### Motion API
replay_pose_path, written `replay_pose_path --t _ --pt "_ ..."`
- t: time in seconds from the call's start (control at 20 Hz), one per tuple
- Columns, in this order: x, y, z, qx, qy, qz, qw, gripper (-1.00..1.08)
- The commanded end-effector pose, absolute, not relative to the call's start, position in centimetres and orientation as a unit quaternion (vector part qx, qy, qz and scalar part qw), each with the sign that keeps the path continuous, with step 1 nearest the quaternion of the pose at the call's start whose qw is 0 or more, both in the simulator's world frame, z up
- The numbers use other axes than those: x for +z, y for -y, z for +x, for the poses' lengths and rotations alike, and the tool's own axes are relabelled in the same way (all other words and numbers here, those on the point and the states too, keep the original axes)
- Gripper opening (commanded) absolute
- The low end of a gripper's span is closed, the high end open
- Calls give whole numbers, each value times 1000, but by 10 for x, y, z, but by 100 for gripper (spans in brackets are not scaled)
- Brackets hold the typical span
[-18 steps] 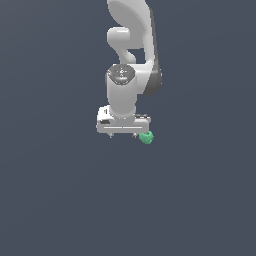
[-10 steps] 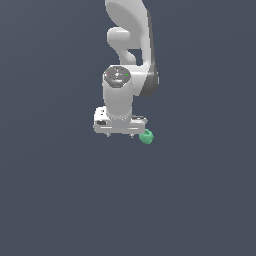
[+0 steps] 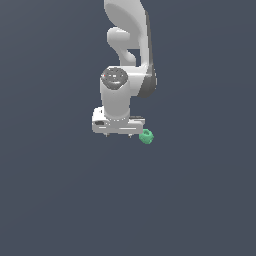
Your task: Pick up the object and move it to a goal position.
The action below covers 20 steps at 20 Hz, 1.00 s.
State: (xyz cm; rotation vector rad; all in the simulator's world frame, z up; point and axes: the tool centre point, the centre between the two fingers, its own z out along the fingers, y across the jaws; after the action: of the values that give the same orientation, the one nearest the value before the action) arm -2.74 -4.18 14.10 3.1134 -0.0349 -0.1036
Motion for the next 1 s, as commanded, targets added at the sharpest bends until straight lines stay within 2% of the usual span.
replay_pose_path --t 0.0,0.4,0.95 --pt "139 37 -29 -33 -2 999 13 100" --pt "129 7 -39 -27 -87 996 10 100" --pt "108 -59 -70 -11 -281 960 3 100"
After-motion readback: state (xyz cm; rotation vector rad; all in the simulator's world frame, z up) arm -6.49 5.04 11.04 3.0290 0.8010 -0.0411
